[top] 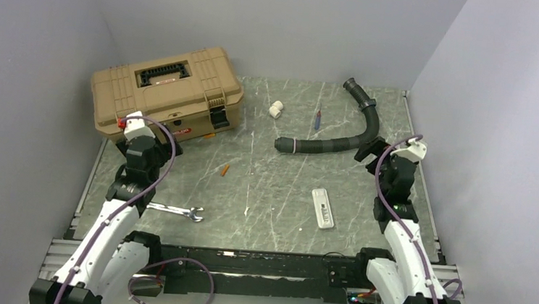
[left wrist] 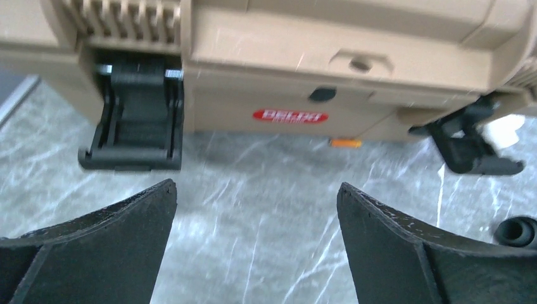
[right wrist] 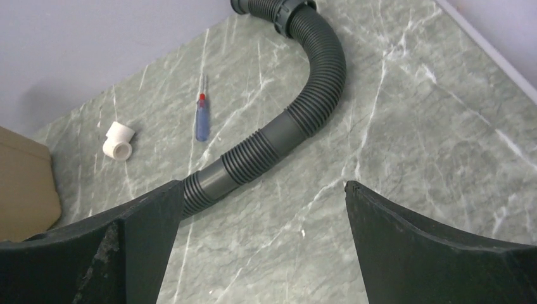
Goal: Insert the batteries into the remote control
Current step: Pick up the remote control from the center of the board.
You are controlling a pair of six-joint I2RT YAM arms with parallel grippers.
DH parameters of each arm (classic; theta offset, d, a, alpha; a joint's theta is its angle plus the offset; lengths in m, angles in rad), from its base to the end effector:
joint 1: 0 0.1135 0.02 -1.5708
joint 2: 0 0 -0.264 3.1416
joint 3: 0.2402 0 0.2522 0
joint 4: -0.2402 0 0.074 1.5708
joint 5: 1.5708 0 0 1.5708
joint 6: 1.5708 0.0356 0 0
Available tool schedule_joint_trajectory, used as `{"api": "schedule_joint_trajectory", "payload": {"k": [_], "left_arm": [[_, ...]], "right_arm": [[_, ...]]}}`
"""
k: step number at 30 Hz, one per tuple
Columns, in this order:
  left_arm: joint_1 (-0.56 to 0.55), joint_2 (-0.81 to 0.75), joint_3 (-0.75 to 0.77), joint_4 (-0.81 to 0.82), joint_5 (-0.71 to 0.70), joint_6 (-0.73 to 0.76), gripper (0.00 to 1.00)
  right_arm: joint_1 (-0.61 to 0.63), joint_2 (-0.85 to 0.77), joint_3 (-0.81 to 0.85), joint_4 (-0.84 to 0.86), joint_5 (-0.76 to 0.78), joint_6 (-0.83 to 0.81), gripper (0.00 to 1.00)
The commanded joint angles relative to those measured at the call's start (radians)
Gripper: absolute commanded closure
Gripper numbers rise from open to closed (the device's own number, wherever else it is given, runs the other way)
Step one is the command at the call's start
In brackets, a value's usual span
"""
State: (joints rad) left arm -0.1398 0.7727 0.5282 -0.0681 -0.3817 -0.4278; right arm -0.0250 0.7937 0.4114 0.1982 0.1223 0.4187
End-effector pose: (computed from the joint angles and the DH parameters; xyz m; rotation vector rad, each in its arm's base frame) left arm 0.1851 -0.0127 0.2638 -0.5207 1.7860 -0.0337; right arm 0.1919 -0.0091 0.2460 0.4732 1.6920 0.1798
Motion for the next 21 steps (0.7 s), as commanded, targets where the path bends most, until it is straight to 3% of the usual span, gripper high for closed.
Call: {"api": "schedule_joint_trajectory", "payload": {"k": [1,10,16,21], "left_arm": [[0.005,-0.049,0.053,-0.203,0.02,-0.08,0.01],[0.021,-0.084,0.154,-0.382,-0.019,-0.171,0.01],[0.028,-0.115,0.151,-0.37,0.086,-0.101,0.01],[0.027,-0.118,0.123,-0.302,0.286,-0.017,0.01]], "right_arm": [[-0.002,0.053,0.139,-0.286,-0.02,0.08,0.0],[-0.002,0.121,0.147,-0.307,-0.073,0.124,0.0],[0.01,0.117,0.138,-0.376,-0.088,0.146,0.0],[0.271,0.232,0.223,-0.53,0.083,0.132,0.0]]}}
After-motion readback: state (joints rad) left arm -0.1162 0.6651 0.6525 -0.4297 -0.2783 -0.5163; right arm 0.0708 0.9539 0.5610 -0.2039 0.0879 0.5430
